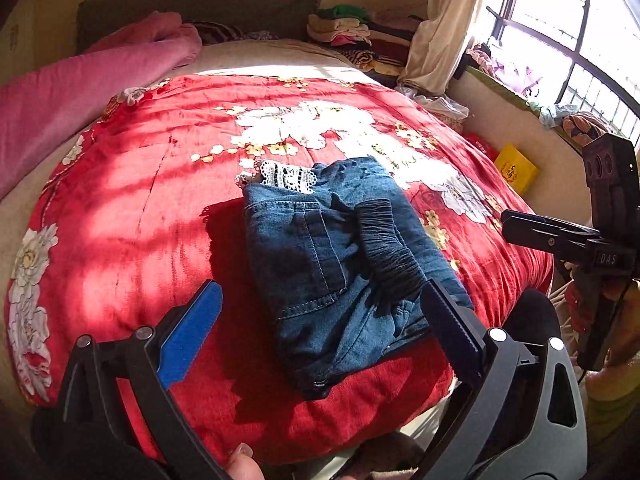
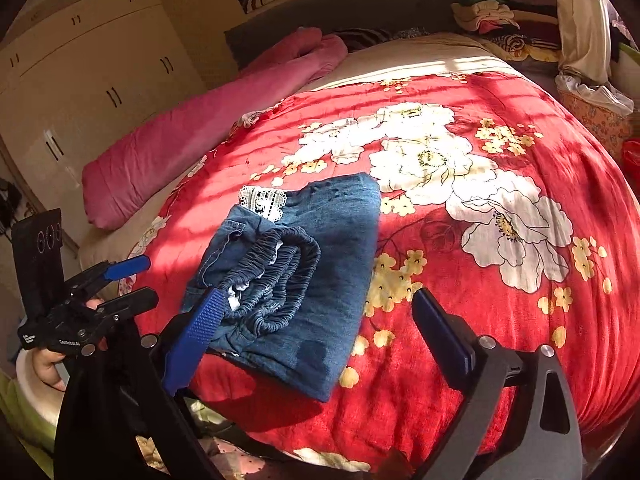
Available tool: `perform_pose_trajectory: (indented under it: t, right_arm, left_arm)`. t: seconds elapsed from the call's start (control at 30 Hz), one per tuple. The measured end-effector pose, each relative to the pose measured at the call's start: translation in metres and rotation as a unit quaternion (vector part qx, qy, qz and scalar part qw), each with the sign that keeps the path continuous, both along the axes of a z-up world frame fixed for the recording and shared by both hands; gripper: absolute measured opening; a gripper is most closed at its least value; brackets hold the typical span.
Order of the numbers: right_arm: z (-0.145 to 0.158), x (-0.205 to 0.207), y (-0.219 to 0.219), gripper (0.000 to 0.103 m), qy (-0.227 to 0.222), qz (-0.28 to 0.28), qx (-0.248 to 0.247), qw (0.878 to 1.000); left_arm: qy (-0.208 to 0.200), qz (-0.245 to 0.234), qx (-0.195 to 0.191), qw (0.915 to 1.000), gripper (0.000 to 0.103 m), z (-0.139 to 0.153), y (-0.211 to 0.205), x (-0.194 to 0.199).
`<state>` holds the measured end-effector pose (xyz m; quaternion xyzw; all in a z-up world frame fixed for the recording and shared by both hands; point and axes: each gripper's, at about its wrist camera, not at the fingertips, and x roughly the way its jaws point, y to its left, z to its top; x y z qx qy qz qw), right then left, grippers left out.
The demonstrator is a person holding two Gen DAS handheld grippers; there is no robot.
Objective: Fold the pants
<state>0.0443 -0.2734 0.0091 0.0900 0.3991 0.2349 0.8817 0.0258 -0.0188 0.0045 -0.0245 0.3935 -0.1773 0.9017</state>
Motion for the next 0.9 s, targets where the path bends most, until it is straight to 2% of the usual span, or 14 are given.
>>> perform_pose_trajectory:
  t: [0.9]
  right_arm:
    - [-0.036, 0.001, 0.015, 0.098, 0.039, 0.007, 0.001, 0.999]
  left_arm:
    - [0.044, 0.023, -0.005, 0.9988, 0.093, -0.03, 0.01, 0.018]
